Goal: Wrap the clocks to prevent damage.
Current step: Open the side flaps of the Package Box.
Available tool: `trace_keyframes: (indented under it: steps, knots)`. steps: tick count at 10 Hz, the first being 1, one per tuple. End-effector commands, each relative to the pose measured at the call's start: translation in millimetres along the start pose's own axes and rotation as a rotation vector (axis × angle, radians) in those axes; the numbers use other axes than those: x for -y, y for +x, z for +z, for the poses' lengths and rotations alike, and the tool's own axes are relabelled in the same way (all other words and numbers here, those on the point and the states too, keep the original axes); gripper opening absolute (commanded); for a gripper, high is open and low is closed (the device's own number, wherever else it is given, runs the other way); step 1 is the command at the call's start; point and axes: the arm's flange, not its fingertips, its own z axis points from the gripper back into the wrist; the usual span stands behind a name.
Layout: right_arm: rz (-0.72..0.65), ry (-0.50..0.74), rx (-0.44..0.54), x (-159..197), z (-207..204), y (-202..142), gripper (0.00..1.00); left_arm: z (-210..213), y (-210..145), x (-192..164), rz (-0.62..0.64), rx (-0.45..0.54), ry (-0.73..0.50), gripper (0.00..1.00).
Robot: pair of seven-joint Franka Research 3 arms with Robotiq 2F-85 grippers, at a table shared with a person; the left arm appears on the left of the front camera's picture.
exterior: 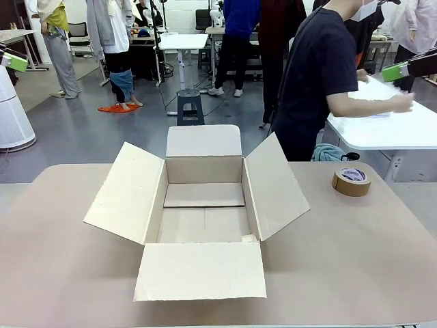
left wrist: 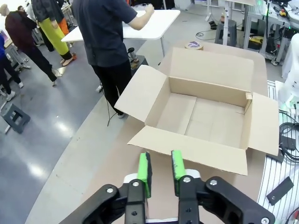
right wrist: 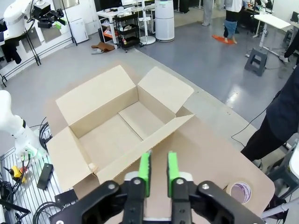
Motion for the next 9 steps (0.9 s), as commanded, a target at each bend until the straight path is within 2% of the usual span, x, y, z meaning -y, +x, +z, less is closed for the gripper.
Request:
trace_keyframes:
  steps: [1,6,7,9]
  knots:
    - [0.013,0.001,-0.023,0.3,2.3,1.4,0.00,3.6,0.1,-3.3,0.002,-0.022,-0.010,0.00]
    - [0.005,0.035,-0.028,-2.7,4.4,0.0,0.00,1.5,0.0,-6.1,0.047,-0.013,-0.004,0.00]
    - [0.000,0.001,-0.014,-1.2,1.5,-0.8,0.00,-1.4,-2.2,-3.8,0.008,-0.007,-0.005,0.00]
    - [0.000,0.001,-0.014,-1.2,1.5,-0.8,0.00,-1.4,-2.2,-3.8,0.008,-0.007,-0.005,0.00]
